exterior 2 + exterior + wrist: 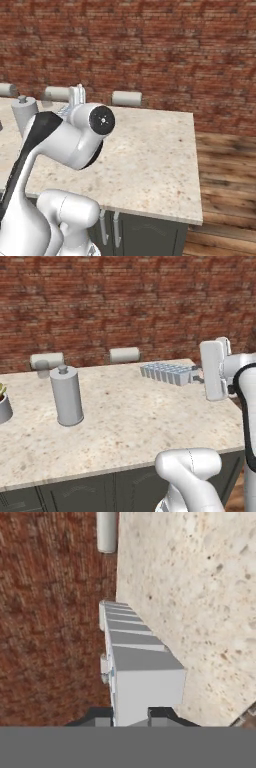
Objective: Open the freezer door, pick up the ice cube tray from the freezer, and place it on the dining counter.
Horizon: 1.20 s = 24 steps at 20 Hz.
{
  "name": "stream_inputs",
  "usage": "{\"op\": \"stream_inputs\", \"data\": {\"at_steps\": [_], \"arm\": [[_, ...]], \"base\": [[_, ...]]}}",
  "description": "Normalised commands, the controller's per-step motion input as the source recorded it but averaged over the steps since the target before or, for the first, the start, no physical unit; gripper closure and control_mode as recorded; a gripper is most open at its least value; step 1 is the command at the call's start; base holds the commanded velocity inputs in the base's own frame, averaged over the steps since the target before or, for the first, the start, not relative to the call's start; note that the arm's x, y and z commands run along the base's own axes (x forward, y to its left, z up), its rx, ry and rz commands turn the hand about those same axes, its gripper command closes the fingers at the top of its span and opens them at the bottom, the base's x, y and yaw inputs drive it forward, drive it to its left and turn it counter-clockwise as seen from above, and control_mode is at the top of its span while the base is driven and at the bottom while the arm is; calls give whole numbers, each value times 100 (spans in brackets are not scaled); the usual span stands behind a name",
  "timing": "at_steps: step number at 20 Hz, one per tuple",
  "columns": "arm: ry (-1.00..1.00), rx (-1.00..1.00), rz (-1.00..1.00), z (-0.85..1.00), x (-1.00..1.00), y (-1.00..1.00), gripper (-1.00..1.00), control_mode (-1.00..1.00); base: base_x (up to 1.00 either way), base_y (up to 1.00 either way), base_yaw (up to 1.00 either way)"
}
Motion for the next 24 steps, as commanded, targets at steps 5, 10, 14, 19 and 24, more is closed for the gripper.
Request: {"op": "stream_inputs", "data": {"at_steps": [5, 10, 14, 19, 24], "arm": [[16, 0, 5, -32, 61, 1, 100, -100], [11, 0, 5, -45, 57, 1, 100, -100], [7, 0, 4, -48, 56, 0, 100, -100], [0, 0, 5, -50, 51, 1, 100, -100], [-1, 0, 4, -45, 47, 0, 100, -100]], "base": [[0, 0, 0], [0, 0, 0], [0, 0, 0], [0, 0, 0], [0, 0, 0]]}}
